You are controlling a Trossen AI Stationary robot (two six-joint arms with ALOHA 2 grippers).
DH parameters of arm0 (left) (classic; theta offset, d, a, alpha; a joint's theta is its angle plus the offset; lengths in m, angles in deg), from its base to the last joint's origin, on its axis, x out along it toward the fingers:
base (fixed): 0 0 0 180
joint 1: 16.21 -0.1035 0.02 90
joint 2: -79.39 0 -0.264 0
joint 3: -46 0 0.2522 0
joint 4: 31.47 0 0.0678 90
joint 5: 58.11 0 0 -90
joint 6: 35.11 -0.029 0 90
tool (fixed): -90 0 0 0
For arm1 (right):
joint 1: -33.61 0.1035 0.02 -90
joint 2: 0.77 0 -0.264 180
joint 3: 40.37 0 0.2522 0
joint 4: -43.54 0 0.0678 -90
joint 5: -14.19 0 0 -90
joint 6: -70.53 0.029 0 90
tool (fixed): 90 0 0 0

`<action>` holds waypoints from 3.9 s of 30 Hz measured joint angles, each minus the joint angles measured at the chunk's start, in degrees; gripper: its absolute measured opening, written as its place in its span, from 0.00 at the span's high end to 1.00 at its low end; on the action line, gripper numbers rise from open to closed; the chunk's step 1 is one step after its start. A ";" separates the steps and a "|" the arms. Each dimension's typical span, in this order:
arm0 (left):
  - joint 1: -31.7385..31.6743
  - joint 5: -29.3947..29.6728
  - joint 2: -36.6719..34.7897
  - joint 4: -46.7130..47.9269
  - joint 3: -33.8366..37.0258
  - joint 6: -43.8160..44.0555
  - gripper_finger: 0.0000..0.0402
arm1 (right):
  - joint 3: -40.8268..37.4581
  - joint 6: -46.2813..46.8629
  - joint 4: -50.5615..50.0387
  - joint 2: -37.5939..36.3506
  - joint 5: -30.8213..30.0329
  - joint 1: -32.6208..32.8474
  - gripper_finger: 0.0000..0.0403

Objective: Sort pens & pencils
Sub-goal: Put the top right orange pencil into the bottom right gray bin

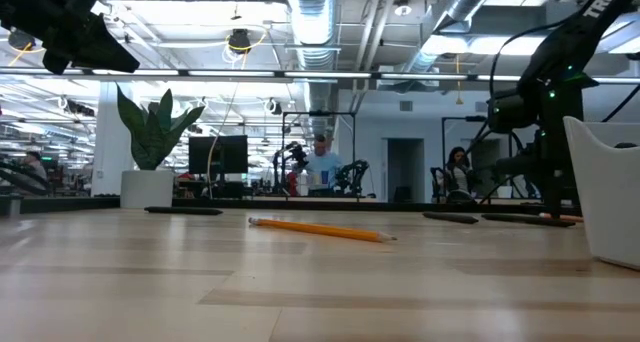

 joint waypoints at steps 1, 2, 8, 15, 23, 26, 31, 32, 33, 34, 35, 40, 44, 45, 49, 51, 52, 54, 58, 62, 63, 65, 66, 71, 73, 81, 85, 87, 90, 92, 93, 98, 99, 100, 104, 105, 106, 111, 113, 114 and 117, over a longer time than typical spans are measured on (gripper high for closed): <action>0.00 -0.01 0.00 -0.01 0.00 0.00 0.84 | 0.09 0.00 -0.05 0.71 -0.02 0.02 0.55; 0.00 -0.01 0.00 0.01 0.00 0.00 0.84 | 0.10 0.00 -0.21 1.31 -0.02 0.02 0.55; 0.00 -0.05 0.00 0.01 0.00 0.01 0.84 | 0.42 -0.07 -0.40 3.01 -0.42 0.11 0.55; 0.00 -0.07 0.00 0.01 0.00 0.00 0.84 | -0.10 -2.43 0.23 1.74 -1.24 1.23 0.55; 0.00 -0.07 0.00 0.03 0.00 0.01 0.84 | -0.17 -1.13 0.28 1.74 -3.96 4.05 0.55; 0.00 -0.07 0.00 0.02 0.00 0.01 0.84 | -0.17 -1.07 0.31 1.74 -4.11 4.47 0.55; 0.00 -0.07 0.00 0.02 0.00 0.00 0.84 | -0.17 -1.05 0.26 1.74 -4.02 4.70 0.56; 0.00 -0.07 0.00 0.03 0.00 0.00 0.84 | -0.17 -1.03 0.24 1.74 -3.95 4.70 0.56; 0.00 -0.07 0.00 0.03 0.00 0.00 0.84 | -0.17 -1.02 0.23 1.74 -3.88 4.70 0.56; 0.00 -0.07 0.00 0.02 0.00 0.00 0.84 | -0.17 -1.02 0.24 1.76 -3.81 4.70 0.57; 0.00 -0.07 0.00 0.02 0.00 0.01 0.84 | -0.17 -1.00 0.24 1.76 -3.68 4.70 0.58; 0.00 -0.07 0.00 0.01 0.00 0.00 0.84 | -0.15 -0.99 0.33 1.76 -3.04 4.70 0.61; 0.00 -0.07 0.00 0.02 0.00 0.00 0.84 | -0.15 -0.98 0.39 1.76 -2.87 4.70 0.63; 0.00 -0.07 0.00 0.02 0.00 0.00 0.84 | -0.15 -0.98 0.39 1.78 -2.84 4.70 0.64; 0.00 -0.07 0.00 0.03 0.00 0.00 0.84 | -0.15 -0.98 0.52 1.78 -2.78 4.70 0.66; 0.00 -0.07 0.00 0.01 0.00 0.00 0.84 | -0.15 -0.99 0.61 1.78 -2.76 4.70 0.67; 0.00 -0.07 0.00 0.03 0.00 0.00 0.84 | -0.15 -0.98 0.65 1.78 -2.76 4.70 0.67; 0.00 -0.07 0.00 0.03 0.00 0.00 0.84 | -0.15 -0.99 0.69 1.78 -2.70 4.70 0.68; 0.00 -0.07 0.00 0.03 0.00 0.00 0.84 | -0.15 -1.00 0.70 1.78 -2.64 4.70 0.68; 0.00 -0.07 0.00 0.02 0.00 0.00 0.84 | -0.15 -1.00 0.70 1.78 -2.62 4.70 0.68; 0.00 -0.07 0.00 0.02 0.00 0.00 0.84 | -0.15 -1.00 0.70 1.78 -2.62 4.70 0.69; 0.00 -0.07 0.00 0.03 0.00 0.00 0.84 | -0.15 -1.00 0.70 1.78 -2.60 4.70 0.69; 0.00 -0.07 0.00 0.01 0.00 0.00 0.84 | -0.15 -1.00 0.70 1.78 -2.60 4.70 0.69; 0.00 -0.07 0.00 0.01 0.00 0.00 0.84 | -0.15 -0.99 0.70 1.78 -2.36 4.68 0.69; 0.00 -0.07 0.00 0.03 0.00 0.02 0.84 | -0.15 -1.00 0.69 1.78 -2.37 4.68 0.69; 0.00 -0.07 0.00 0.03 0.00 0.00 0.84 | -0.15 -1.00 0.68 1.78 -2.36 4.68 0.69; 0.00 -0.07 0.00 0.01 0.00 0.00 0.84 | -0.15 -1.00 0.72 1.78 -2.28 4.68 0.71; 0.00 -0.07 0.00 0.01 0.00 0.00 0.84 | -0.15 -1.00 0.73 1.78 -2.21 4.68 0.73; 0.00 -0.07 0.00 0.01 -0.02 0.00 0.84 | -0.15 -1.00 0.85 1.78 -2.15 4.70 0.76; 0.00 -0.07 0.00 0.02 0.00 0.00 0.84 | -0.15 -1.00 0.88 1.78 -2.09 4.70 0.78; 0.00 -0.07 0.00 0.02 0.00 0.00 0.84 | -0.15 -1.00 0.91 1.78 -2.04 4.70 0.79; 0.00 -0.07 0.00 0.02 0.00 0.00 0.84 | -0.15 -1.00 1.03 1.78 -1.99 4.70 0.83; 0.00 -0.07 0.00 0.01 0.00 0.00 0.84 | -0.15 -1.00 1.03 1.78 -1.99 4.70 0.84; 0.00 -0.07 0.00 0.01 -0.01 0.00 0.84 | -0.15 -1.00 1.06 1.78 -2.00 4.70 0.84; 0.00 -0.07 0.00 0.03 0.00 0.00 0.84 | -0.15 -1.00 1.10 1.78 -2.03 4.76 0.85; 0.00 -0.07 0.00 0.02 0.00 0.00 0.84 | -0.15 -1.00 1.11 1.78 -2.03 4.76 0.85; 0.00 -0.07 0.00 0.01 0.00 0.00 0.84 | -0.15 -1.00 1.10 1.78 -2.03 4.76 0.85; 0.00 -0.07 0.00 0.01 0.00 0.00 0.84 | -0.15 -1.00 1.11 1.78 -2.05 4.76 0.85; 0.00 -0.07 0.00 0.03 0.00 0.00 0.84 | -0.15 -1.00 1.11 1.78 -2.07 4.76 0.85; 0.00 -0.07 0.00 0.02 0.00 0.00 0.84 | -0.15 -1.00 1.11 1.78 -2.09 4.76 0.85; 0.00 -0.07 0.00 0.03 0.00 0.00 0.84 | -0.15 -1.06 1.17 1.78 -2.14 4.76 0.85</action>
